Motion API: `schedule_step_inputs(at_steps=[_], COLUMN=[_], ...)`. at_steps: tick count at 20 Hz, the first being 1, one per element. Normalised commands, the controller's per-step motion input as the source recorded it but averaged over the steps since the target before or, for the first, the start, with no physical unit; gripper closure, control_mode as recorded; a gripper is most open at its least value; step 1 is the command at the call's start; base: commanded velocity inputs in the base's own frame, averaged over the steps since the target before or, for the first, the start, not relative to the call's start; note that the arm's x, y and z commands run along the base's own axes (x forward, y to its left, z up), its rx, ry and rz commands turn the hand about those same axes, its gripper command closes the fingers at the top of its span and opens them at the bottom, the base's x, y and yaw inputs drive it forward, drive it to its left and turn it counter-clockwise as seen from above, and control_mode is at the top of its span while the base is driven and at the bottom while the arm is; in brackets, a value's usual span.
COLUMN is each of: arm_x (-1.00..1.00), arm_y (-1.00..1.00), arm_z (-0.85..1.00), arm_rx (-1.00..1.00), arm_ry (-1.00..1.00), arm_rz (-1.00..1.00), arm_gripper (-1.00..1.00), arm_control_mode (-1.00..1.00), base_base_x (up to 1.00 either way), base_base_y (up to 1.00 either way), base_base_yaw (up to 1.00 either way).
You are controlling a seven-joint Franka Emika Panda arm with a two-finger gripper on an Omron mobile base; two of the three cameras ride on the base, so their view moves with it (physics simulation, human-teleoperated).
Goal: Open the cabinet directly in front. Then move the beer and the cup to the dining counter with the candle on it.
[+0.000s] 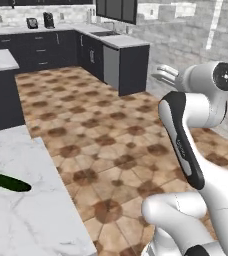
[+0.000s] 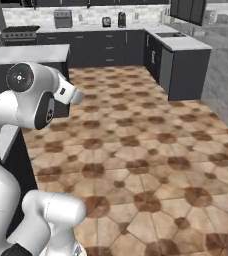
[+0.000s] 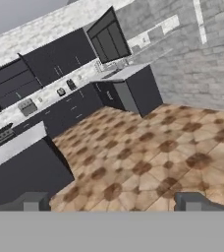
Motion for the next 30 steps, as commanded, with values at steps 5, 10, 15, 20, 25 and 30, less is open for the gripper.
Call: schedule_step_inputs(at_steps=[5, 10, 15, 20, 25, 30], arm_x=[0.00, 0.00, 0.00, 0.00, 0.00, 0.00], arm_y=[0.00, 0.00, 0.00, 0.00, 0.00, 0.00], arm_z=[0.00, 0.00, 0.00, 0.00, 0.00, 0.00], arm_rx=[0.00, 0.00, 0.00, 0.00, 0.00, 0.00], arm_ry=[0.00, 0.00, 0.00, 0.00, 0.00, 0.00], arm_rz=[0.00, 0.00, 0.00, 0.00, 0.00, 0.00], arm_gripper=[-1.00, -1.00, -1.00, -1.00, -1.00, -1.00], arm_control_mode=[1.00, 1.00, 1.00, 1.00, 1.00, 1.00], base_base_x=[1.00, 1.00, 1.00, 1.00, 1.00, 1.00], base_base_y=[-0.42, -0.74, -0.08, 0.00, 0.04, 0.05], base_base_yaw=[0.05, 0.00, 0.01, 0.01, 0.05, 0.08])
